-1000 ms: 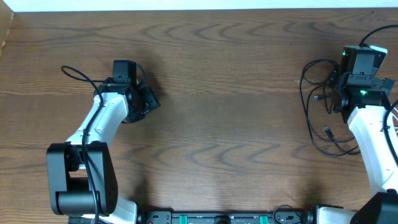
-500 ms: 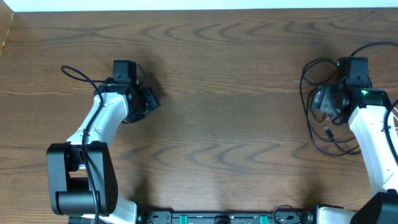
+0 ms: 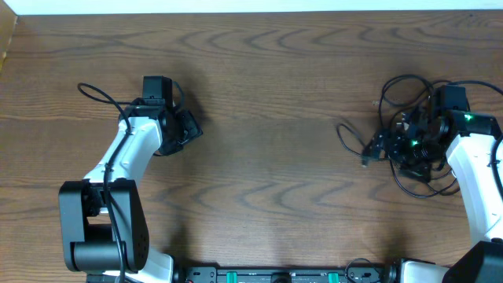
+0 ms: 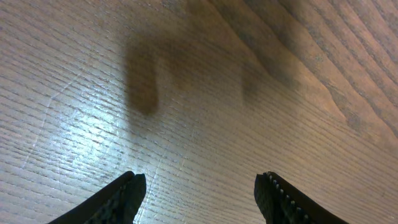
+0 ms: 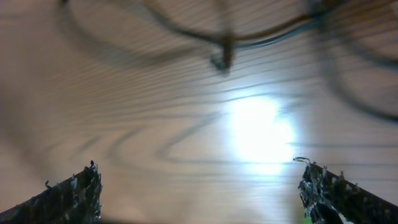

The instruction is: Untangle cables

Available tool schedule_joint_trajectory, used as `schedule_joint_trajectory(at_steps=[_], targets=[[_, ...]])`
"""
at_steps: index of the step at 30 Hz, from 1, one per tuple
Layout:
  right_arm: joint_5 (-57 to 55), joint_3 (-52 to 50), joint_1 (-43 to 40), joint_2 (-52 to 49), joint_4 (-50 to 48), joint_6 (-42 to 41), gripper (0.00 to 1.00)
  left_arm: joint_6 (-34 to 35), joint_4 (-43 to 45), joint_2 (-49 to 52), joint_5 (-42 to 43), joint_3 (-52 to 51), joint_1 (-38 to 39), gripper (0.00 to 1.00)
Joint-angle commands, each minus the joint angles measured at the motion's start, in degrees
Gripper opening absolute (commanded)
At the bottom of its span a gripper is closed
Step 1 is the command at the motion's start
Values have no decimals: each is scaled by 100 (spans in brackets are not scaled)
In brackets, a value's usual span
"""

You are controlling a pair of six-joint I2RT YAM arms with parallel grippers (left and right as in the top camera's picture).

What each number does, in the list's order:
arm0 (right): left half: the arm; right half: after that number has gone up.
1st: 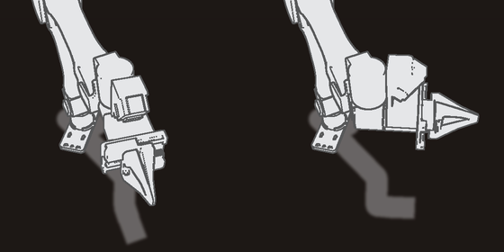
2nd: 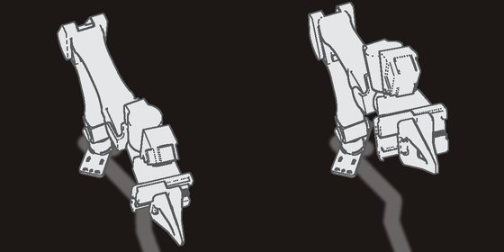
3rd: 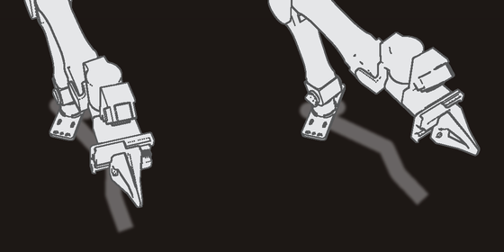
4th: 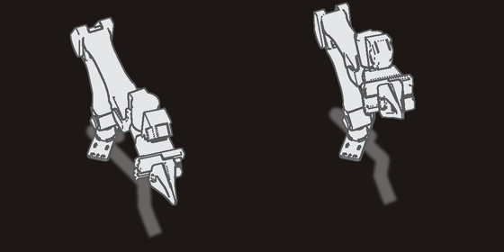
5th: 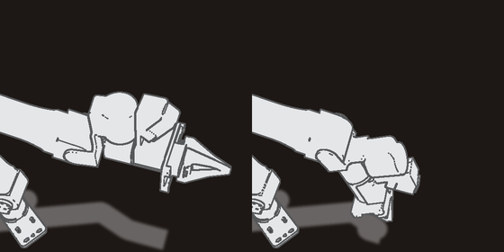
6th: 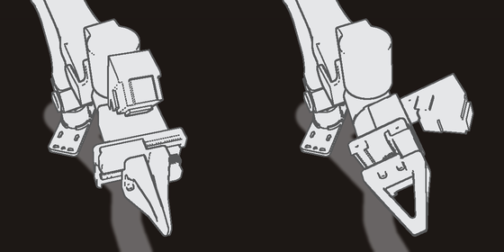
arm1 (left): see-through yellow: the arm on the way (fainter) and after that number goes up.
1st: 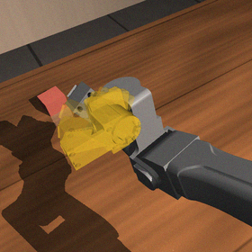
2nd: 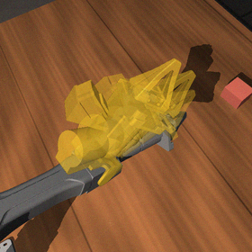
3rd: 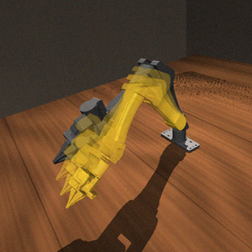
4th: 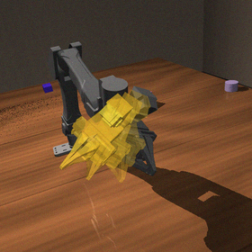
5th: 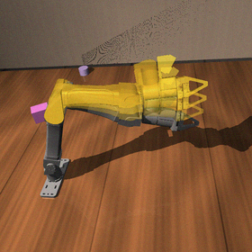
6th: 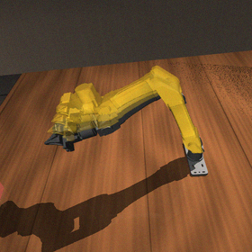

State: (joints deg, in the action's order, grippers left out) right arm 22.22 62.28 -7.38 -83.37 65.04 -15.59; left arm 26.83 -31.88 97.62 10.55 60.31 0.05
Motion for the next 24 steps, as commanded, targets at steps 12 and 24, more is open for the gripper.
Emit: schedule_joint_trajectory(at_steps=[12,24], targets=[[2253,63,-35,-15,-691,-1276,99,7,-37,15,-55,-52,4,63],[1799,63,1108,-17,-1268,-1690,99,7,-37,15,-55,-52,4,63]])
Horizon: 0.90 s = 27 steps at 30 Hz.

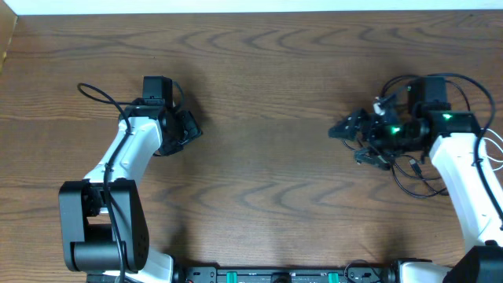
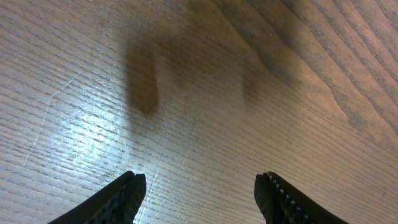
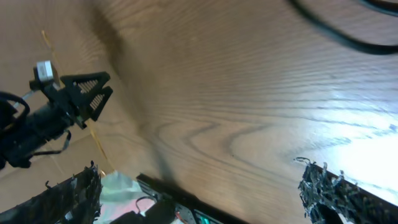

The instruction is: Untangle cables

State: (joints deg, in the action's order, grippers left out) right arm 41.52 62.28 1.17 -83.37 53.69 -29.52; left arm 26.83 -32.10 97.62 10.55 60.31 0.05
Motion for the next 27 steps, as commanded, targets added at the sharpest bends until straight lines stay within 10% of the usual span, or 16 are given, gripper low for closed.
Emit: schedule_joint_trajectory(at_steps=[1,27], targets=[[-282,63,330,-17,-227,-442,99,7,-15,15,-55,-52,4,63],[-3088,59,1543,-179,-852,-1871,99,7,-17,15,-55,-52,4,62]])
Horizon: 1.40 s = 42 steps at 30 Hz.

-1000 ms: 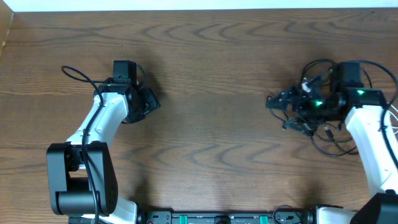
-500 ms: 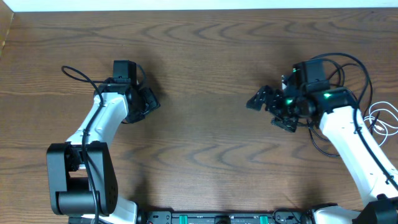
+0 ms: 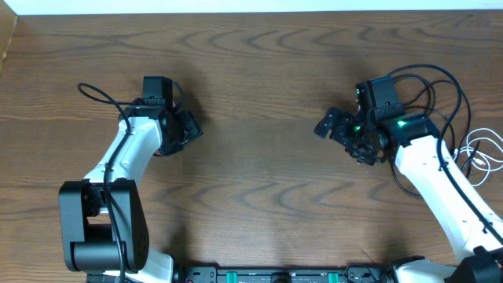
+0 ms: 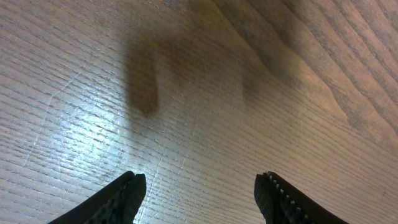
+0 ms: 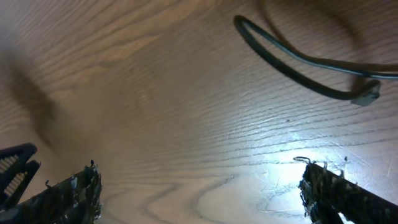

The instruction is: Untangle cables

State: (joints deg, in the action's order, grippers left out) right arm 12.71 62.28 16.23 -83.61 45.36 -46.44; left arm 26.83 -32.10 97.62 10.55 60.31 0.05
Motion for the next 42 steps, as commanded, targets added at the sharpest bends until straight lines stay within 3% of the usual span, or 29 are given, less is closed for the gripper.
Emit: schedule_joint_trajectory(at_steps=[1,8,14,24,35,42], targets=[[-210,59,37,-225,-37,-179,99,7,-17,15,-55,-52,4,63],[-249,59,31,-970,-463,-175,99,7,-20,15,-55,-52,4,62],[-1069,59,-168,-1405,-1161,-177,99,7,-17,15,-55,-52,4,63],[-2610,59,-1023,-1408,-1561,-177,99,9,-17,15,-52,-52,4,63],[-2610,59,-1644,-1408,-1408,-173,99,9,-15,15,-52,-52,4,62],[-4059,59,-1668,-1408,-1628,-173,99,9,-17,15,-52,-52,4,63]])
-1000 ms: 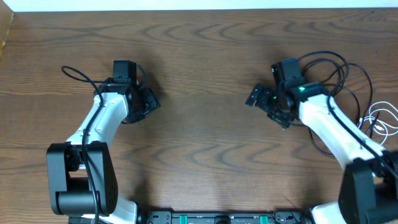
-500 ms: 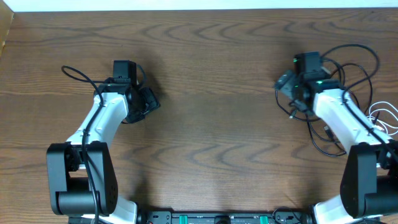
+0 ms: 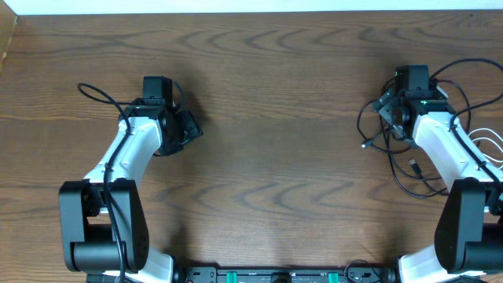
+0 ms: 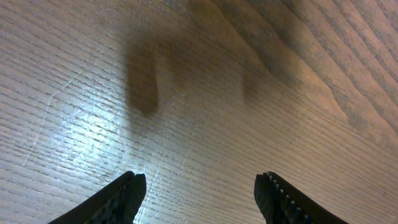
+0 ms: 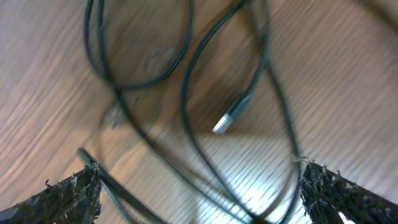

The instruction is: Untangle cables

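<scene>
A loose tangle of black cables [image 3: 405, 153] lies at the right of the wooden table, one plug end [image 3: 413, 165] lying free. My right gripper [image 3: 387, 110] hangs over its upper left part. In the right wrist view the right gripper [image 5: 202, 193] is open, with several black cable strands [image 5: 186, 106] and a plug [image 5: 229, 118] lying on the wood between and beyond the fingers. A white cable [image 3: 489, 145] lies apart at the right edge. My left gripper [image 3: 189, 127] is far left; the left wrist view shows the left gripper [image 4: 202, 190] open over bare wood.
A thin black wire [image 3: 98, 93] loops off the left arm. The table's far edge [image 3: 251, 11] runs along the top. A dark rail [image 3: 283, 275] lines the front edge between the two arm bases.
My right gripper has moved from near the table's middle right back to the right, over the black cables. It is still open. The left arm has not moved.
My right gripper was open, low over the tangle at the right. Then it stood further left, and further left again, with the white cable showing apart at the right edge. Now it is back over the black cables. The left gripper stayed open and still.
</scene>
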Available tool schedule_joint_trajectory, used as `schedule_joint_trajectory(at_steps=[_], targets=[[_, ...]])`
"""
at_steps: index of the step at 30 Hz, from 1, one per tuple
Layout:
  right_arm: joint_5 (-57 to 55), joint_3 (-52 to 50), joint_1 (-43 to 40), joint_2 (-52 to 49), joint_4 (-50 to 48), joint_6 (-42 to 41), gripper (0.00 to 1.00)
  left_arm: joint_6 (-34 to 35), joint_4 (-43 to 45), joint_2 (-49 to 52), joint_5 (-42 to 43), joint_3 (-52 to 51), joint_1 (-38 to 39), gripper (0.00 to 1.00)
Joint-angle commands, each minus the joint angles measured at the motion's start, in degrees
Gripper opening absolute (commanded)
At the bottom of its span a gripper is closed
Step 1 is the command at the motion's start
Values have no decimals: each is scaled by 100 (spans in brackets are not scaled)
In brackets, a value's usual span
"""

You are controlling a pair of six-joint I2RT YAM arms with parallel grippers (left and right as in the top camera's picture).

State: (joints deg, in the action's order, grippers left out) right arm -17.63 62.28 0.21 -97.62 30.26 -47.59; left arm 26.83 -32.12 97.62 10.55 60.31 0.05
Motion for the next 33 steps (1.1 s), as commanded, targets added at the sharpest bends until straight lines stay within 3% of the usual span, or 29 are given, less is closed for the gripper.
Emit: schedule_joint_trajectory(at_steps=[1,7,22,33], targets=[[-1241,59,-70,-9,-162,-59,99,9,-15,15,-52,-52,4,62],[-1974,59,-109,-11,-98,-35,99,9,-15,15,-52,-52,4,63],[-828,59,-107,-11,-66,-35,99,7,-13,15,-57,-52,4,63],[-723,59,-107,-11,-66,-35,99,111,435,15,-59,-52,2,63]])
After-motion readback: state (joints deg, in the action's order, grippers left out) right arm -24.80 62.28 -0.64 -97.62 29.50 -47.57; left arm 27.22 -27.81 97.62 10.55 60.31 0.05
